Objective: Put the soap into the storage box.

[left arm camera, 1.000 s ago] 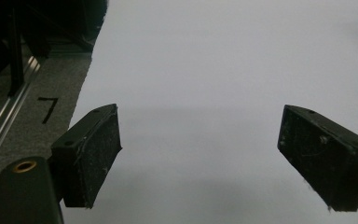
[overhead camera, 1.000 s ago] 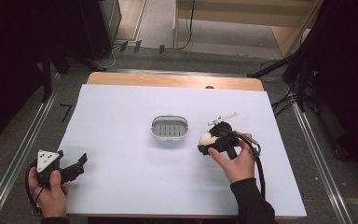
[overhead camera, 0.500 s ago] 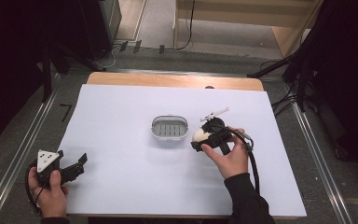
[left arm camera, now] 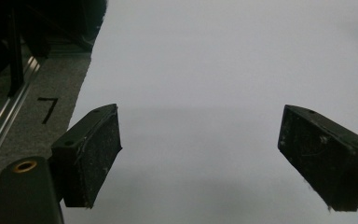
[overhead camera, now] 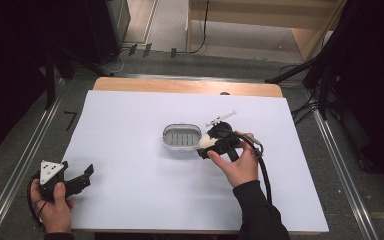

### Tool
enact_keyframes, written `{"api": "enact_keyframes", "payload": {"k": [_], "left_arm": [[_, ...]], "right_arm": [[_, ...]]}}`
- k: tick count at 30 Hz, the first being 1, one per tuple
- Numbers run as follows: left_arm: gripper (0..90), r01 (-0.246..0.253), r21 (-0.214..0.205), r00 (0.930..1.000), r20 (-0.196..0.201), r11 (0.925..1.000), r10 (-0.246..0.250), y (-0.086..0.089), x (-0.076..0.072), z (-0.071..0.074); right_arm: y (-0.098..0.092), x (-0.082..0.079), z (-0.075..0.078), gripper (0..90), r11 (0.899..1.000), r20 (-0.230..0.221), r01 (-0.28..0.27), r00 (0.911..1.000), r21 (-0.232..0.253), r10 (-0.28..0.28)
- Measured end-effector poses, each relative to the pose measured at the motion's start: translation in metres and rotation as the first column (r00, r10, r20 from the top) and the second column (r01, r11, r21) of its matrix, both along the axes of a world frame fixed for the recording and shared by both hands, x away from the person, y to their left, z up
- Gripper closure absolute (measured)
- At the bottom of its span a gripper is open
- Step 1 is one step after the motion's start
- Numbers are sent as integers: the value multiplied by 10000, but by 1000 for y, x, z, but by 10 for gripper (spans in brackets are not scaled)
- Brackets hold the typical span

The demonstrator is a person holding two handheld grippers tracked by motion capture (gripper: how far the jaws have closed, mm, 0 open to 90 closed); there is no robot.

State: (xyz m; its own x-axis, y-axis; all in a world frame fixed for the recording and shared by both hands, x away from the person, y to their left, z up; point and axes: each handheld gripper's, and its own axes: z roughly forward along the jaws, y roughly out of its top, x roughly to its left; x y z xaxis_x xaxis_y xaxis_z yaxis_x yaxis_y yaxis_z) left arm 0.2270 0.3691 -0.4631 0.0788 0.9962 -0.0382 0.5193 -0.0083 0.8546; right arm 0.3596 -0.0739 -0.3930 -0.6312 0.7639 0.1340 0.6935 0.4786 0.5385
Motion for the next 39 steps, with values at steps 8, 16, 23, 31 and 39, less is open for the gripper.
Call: {"api": "enact_keyframes", "payload": {"k": [8,16,23,31,39], "left_arm": [[141,10,28,10000,-25,10000,-10,0,0,0],[141,31,57,10000,2,10000,-31,0,0,0],[142,32,87,10000,0,10000,-32,-1,0,0],[141,68,213,10000,-22,9998,-68,-2,0,0],[141,88,217,10000,-15,9997,-88,-3,0,0]], "right_arm": [[17,6,5,246,9996,54,-266,9996,-106,267],[31,13,5,246,9992,4,-399,9992,-37,399],[39,19,0,246,9993,-154,-349,9993,-135,347],[49,26,-2,246,9992,-273,-366,9990,-155,362],[58,31,-1,246,9990,-265,-416,9988,-180,411]]}}
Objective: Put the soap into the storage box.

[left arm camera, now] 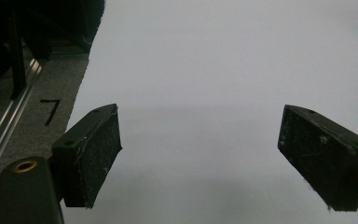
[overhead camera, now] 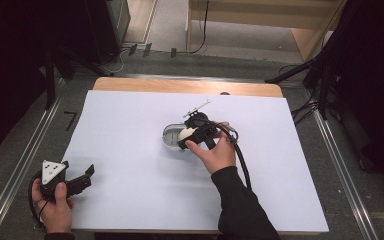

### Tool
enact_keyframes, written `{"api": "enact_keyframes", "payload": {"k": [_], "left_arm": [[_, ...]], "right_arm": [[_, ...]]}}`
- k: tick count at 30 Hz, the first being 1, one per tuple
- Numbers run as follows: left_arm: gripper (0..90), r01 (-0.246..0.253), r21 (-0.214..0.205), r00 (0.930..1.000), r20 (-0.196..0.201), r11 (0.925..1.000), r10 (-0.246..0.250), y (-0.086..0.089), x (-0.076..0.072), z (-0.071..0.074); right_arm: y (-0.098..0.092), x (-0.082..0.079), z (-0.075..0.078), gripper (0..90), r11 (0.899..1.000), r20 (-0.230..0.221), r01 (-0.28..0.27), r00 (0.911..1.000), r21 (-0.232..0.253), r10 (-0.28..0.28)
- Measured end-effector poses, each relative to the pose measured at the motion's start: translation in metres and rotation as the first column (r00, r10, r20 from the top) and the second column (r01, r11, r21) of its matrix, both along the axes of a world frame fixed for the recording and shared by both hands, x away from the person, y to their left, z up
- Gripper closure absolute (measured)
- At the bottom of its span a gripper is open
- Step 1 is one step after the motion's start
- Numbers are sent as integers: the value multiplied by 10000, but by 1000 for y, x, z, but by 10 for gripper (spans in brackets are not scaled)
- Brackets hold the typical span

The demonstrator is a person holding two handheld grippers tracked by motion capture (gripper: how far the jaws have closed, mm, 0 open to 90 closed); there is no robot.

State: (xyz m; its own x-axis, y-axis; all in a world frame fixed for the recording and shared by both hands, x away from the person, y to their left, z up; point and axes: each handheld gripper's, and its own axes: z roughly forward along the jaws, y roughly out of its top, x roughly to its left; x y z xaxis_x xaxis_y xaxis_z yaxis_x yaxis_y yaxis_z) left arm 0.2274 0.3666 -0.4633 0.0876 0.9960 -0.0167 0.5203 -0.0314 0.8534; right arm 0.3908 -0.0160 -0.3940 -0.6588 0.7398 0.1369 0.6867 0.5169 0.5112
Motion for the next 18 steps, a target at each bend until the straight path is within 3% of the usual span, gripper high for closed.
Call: {"api": "enact_keyframes", "payload": {"k": [18], "left_arm": [[142,27,31,10000,-5,10000,-27,0,0,0]], "right_arm": [[12,9,-2,246,9998,-74,40,10000,-176,-41]]}}
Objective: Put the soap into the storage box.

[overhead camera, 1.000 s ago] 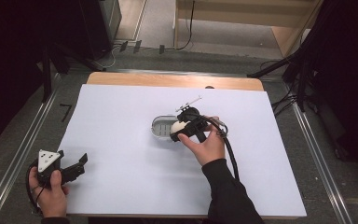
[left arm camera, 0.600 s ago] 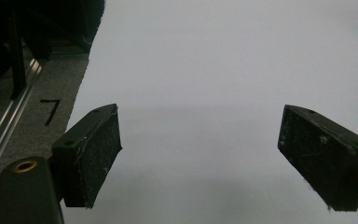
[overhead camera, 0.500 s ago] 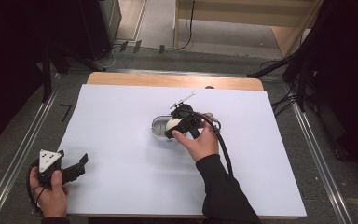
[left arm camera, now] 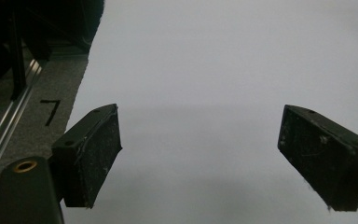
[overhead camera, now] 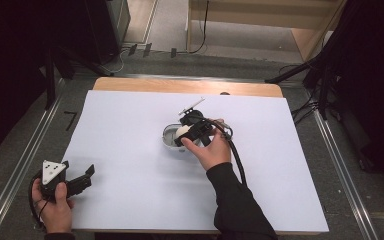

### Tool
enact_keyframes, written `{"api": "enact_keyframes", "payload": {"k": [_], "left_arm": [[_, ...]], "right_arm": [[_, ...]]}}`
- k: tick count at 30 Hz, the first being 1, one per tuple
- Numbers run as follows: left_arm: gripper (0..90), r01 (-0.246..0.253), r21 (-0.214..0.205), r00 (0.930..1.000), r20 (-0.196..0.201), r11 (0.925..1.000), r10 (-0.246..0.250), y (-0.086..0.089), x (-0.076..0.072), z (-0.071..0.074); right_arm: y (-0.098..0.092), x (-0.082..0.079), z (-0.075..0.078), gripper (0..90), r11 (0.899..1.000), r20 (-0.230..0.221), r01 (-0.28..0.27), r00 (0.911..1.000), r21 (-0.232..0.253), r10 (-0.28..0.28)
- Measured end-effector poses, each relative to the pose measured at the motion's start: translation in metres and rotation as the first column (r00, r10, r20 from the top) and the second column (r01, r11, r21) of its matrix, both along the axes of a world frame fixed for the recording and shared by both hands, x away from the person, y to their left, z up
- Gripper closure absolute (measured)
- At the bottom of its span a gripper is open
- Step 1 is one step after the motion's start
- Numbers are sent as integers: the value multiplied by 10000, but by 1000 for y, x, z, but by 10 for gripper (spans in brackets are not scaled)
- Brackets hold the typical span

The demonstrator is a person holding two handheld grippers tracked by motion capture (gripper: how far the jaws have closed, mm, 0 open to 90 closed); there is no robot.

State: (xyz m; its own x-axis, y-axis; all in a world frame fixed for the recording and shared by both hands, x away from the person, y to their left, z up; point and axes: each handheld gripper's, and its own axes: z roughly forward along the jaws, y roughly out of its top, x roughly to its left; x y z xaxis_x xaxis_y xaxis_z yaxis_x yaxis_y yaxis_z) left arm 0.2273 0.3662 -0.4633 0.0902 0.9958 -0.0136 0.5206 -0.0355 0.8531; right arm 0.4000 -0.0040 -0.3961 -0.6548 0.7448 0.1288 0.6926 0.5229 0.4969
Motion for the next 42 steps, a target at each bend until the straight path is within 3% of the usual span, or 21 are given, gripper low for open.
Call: {"api": "enact_keyframes", "payload": {"k": [42], "left_arm": [[142,20,10,10000,1,10000,-20,0,0,0]], "right_arm": [[12,8,-21,243,9998,-470,56,9989,-201,-66]]}}
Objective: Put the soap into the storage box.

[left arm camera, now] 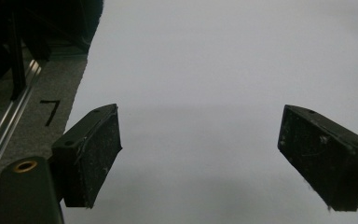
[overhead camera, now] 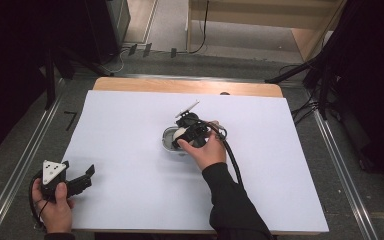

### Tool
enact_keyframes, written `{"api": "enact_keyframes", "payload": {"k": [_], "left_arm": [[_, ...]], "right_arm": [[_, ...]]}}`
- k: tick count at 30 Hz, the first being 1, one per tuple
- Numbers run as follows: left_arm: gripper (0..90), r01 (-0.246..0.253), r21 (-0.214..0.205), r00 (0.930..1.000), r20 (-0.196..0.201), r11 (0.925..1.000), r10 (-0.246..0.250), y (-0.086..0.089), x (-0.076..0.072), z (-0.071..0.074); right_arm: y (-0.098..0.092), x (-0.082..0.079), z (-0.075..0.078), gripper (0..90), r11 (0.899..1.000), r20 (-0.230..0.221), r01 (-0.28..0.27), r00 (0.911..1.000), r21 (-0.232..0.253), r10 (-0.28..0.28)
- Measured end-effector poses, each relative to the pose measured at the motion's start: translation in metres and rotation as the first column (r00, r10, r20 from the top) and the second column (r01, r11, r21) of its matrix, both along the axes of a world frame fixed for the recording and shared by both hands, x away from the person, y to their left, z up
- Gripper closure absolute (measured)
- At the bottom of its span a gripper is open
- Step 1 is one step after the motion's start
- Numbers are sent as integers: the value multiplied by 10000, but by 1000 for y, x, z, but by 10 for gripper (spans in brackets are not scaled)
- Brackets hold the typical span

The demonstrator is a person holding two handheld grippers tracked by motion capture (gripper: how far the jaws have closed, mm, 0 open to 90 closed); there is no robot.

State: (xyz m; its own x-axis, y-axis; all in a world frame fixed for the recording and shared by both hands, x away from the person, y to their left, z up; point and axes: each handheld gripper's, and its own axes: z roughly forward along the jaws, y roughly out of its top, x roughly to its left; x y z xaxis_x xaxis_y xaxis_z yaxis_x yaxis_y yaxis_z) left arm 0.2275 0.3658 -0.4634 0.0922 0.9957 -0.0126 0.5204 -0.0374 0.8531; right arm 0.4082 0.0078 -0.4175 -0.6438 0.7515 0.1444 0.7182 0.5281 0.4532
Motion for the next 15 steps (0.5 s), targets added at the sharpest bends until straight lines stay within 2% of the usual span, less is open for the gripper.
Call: {"api": "enact_keyframes", "payload": {"k": [9,15], "left_arm": [[142,3,2,10000,11,10000,-3,0,0,0],[142,8,14,10000,-7,10000,-8,0,0,0]], "right_arm": [[-1,0,0,241,10000,68,9,10000,-22,-8],[-3,1,-1,239,9999,-39,56,10000,115,-55]]}}
